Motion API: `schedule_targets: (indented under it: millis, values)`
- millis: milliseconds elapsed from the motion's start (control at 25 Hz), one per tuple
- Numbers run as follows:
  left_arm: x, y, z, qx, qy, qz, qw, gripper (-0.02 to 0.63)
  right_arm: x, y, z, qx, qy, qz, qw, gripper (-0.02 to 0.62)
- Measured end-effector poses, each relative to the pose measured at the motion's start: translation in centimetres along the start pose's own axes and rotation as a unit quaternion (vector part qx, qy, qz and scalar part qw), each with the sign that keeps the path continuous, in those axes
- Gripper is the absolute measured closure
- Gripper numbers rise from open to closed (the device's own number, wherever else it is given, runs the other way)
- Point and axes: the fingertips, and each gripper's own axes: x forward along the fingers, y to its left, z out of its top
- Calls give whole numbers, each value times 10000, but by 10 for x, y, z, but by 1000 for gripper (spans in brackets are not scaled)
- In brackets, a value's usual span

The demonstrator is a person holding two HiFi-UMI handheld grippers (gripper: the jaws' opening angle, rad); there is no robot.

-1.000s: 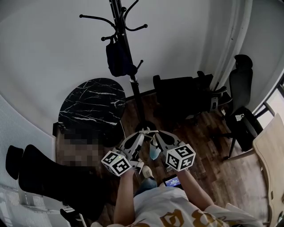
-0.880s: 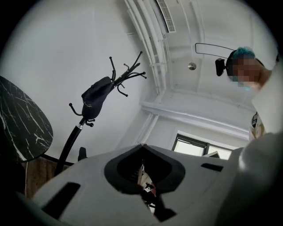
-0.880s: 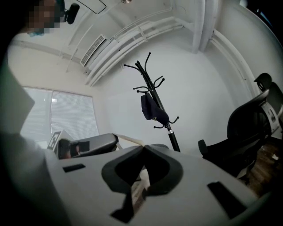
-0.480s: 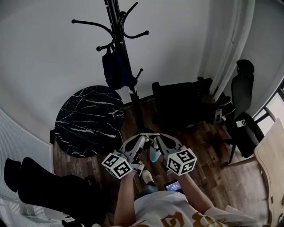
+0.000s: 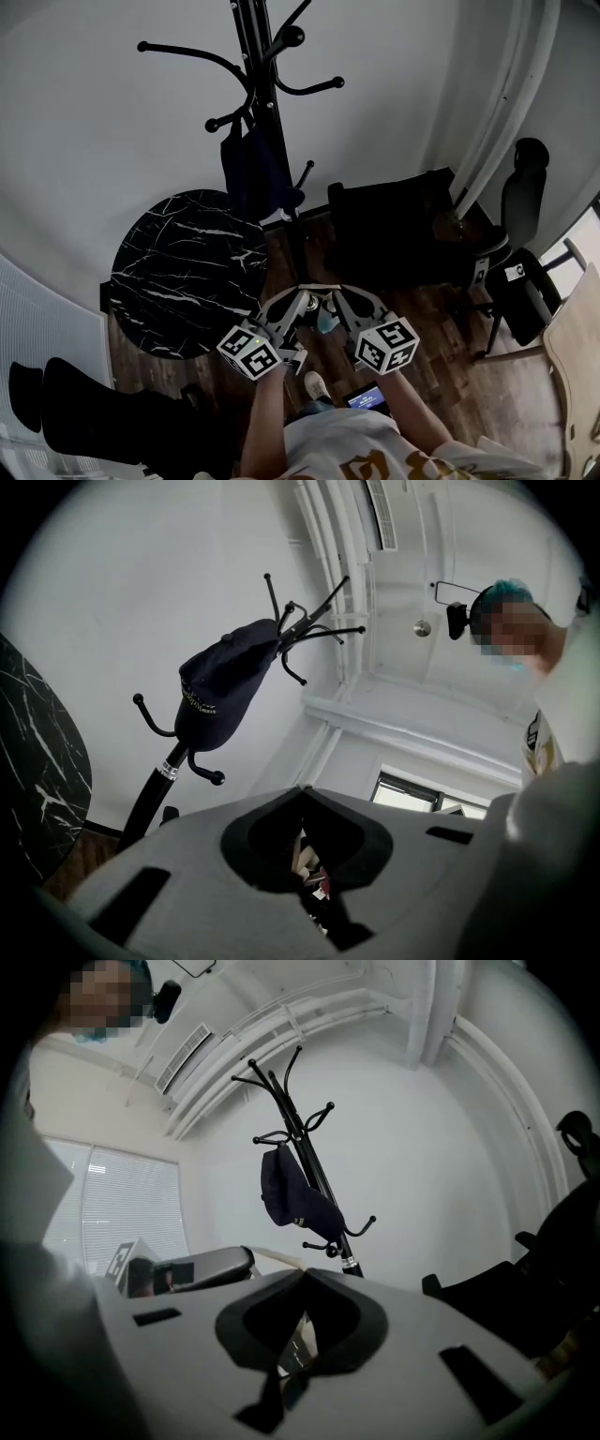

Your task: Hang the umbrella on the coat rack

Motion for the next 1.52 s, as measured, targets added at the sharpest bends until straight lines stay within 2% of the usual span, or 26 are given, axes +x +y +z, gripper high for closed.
schedule_targets:
  millis: [320, 600, 1040, 1520]
  values:
    - [25, 51, 16, -207, 44, -228, 9995, 586, 51, -20, 0, -6, 54, -287, 9996, 584]
    - [36, 73, 21, -256, 101, -353, 9990, 586, 74, -31, 2, -44, 47, -440, 9990, 584]
    - [51, 83, 21, -207, 150, -516, 9983, 586, 83, -43, 7, 82, -42, -546, 9985, 584]
    - [50, 97, 23, -228, 157, -326, 9991, 586, 97, -46, 2, 134, 15, -366, 9992, 584]
